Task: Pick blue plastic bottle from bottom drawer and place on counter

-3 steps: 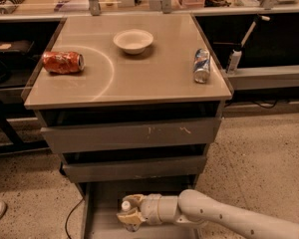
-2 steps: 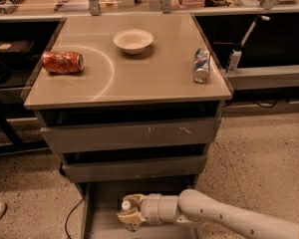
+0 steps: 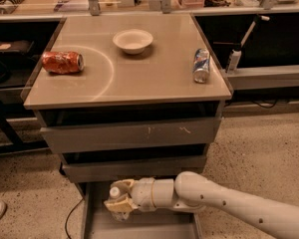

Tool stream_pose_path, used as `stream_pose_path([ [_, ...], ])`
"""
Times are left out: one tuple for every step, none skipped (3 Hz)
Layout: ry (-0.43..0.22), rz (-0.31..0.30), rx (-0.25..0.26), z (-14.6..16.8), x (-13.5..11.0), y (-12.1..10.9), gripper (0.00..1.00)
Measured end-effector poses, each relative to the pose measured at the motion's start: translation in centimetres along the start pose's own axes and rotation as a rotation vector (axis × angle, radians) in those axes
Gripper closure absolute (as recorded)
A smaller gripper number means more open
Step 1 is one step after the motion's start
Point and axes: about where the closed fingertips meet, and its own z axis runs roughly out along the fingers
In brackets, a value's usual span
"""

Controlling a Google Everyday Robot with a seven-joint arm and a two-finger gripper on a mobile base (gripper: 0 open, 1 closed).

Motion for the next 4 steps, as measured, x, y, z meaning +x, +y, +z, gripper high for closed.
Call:
stream_pose_path([
  [0.011,-0.076,-0.029,-0.9,-6.7,0.9,1.00],
  [0.011,-0.076,-0.029,-0.9,-6.7,0.9,1.00],
  [0.019,-0.079,-0.021,-1.6,-8.7,1.2,1.00],
  [0.028,-0.126,0.010,-3.5,-14.6,2.8,1.00],
])
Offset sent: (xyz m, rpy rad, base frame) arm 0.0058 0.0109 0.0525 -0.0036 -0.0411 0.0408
